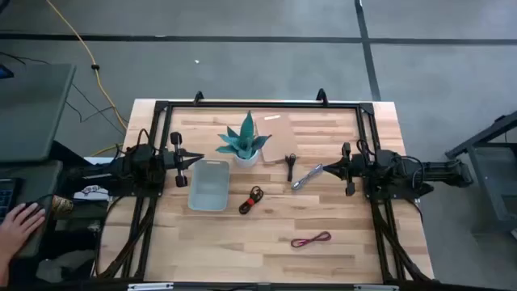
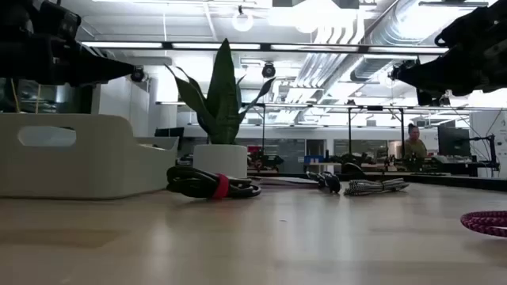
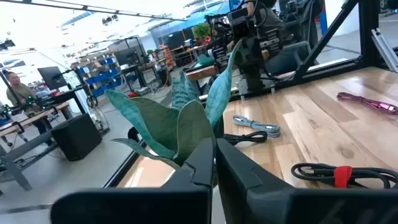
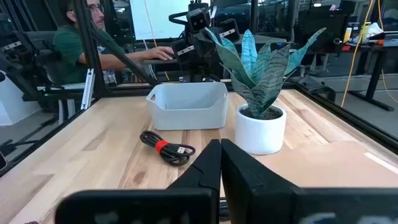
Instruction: Pick and place USB-C Cables
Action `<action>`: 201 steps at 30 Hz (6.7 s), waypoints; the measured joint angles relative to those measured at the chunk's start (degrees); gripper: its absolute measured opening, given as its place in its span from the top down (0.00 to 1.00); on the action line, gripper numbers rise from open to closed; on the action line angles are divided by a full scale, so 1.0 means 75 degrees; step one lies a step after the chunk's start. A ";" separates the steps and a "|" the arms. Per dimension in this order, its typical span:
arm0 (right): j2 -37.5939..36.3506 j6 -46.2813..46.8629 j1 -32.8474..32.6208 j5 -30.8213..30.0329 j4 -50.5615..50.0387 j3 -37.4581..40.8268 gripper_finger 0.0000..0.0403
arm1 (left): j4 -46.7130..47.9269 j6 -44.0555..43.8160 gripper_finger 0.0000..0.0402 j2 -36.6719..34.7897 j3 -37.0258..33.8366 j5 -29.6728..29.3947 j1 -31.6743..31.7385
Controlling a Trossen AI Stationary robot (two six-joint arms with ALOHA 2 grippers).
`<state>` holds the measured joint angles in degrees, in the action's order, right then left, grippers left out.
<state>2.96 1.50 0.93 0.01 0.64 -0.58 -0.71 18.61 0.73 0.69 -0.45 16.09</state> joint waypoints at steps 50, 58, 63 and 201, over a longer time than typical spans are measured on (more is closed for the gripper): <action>0.0003 0.0000 -0.0003 -0.0001 0.0000 0.0002 1.00 | -0.0002 0.0000 1.00 -0.0001 0.0000 0.0000 -0.0002; 0.0000 -0.0001 -0.0003 -0.0002 0.0000 0.0000 1.00 | -0.0002 0.0000 1.00 -0.0002 0.0002 0.0000 -0.0002; 0.0000 -0.0003 0.0000 0.0000 0.0000 0.0000 1.00 | 0.0000 0.0001 1.00 0.0000 0.0000 0.0000 -0.0001; 0.4116 0.0806 0.0010 -0.1439 -0.0289 -0.3676 0.65 | 0.0000 0.0003 1.00 -0.0003 0.0003 0.0000 0.0001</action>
<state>33.83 7.54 1.00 -10.79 -1.52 -28.15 -0.71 18.63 0.71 0.71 -0.45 16.10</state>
